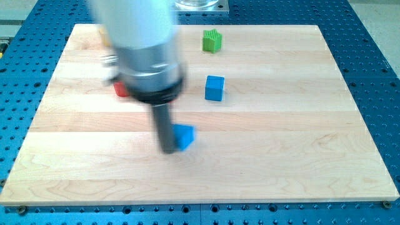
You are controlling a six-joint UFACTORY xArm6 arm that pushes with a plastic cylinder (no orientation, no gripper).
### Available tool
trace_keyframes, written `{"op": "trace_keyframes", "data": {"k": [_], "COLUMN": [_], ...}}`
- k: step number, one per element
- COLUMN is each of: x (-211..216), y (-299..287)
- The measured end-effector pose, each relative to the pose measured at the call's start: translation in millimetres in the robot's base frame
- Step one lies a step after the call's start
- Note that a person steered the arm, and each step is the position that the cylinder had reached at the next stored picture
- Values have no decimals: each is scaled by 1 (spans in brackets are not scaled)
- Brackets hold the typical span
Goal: Move the blue triangle to the right of the blue cube
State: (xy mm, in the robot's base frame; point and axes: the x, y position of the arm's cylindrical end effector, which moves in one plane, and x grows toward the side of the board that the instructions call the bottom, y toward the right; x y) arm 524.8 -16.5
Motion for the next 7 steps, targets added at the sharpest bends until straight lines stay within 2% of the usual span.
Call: {"op": "trace_keyframes", "data": {"k": [1,2,3,4,5,6,7], "x": [-20,-46,-49,6,-24,-65,-77], "y": [94,150,160,153,120,120,127]}}
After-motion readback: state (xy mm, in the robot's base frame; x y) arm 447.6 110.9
